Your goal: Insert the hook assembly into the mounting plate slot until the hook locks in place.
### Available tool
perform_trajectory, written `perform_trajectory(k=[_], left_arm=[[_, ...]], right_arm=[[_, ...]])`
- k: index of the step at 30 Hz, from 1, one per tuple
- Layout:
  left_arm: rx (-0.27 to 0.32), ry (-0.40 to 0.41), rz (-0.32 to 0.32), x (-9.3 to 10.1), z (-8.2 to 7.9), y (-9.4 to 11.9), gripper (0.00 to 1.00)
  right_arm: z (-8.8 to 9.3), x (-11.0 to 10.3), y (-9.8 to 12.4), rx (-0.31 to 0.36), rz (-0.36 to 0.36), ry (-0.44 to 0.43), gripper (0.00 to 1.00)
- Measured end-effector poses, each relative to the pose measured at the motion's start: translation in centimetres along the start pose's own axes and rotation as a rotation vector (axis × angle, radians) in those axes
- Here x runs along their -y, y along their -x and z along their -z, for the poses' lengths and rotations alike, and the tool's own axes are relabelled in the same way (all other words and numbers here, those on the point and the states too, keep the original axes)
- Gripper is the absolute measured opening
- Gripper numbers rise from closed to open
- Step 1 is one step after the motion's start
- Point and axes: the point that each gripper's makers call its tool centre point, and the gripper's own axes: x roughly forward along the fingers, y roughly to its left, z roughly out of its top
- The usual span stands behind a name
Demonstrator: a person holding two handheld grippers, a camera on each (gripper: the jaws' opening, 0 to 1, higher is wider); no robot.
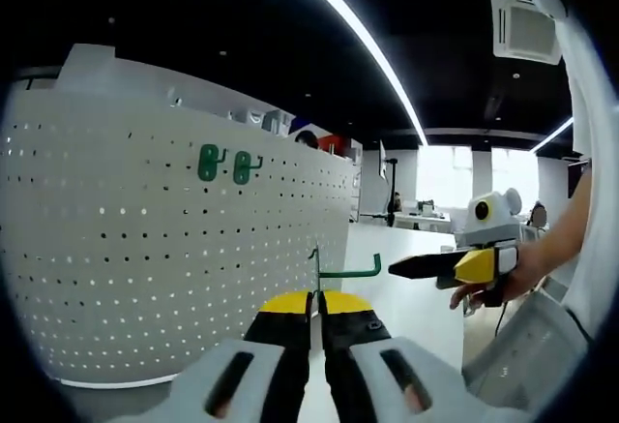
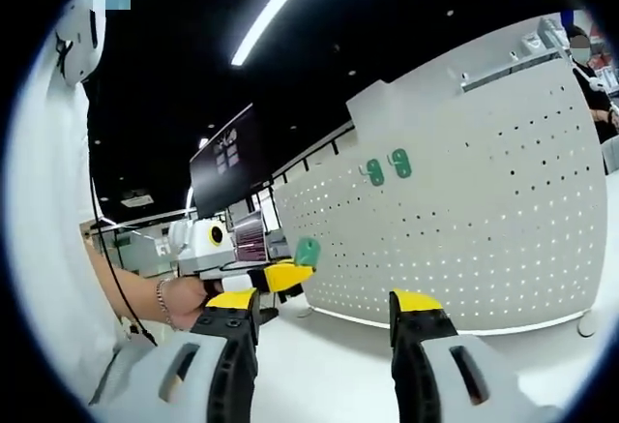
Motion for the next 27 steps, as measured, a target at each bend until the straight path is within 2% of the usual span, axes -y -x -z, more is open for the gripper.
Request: perform_trajectory(k=[10, 27], left_arm=[[0.002, 0.001, -0.007, -0.1, 0.0, 0.2, 0.02], [0.014, 0.008, -0.026, -0.1, -0.1, 0.7, 0.02]], right_arm=[[-0.4, -1.1, -2.1, 0.004, -0.044, 0.004, 0.49], [-0.6, -2.3, -4.3, -0.004, -0.091, -0.007, 0.50]])
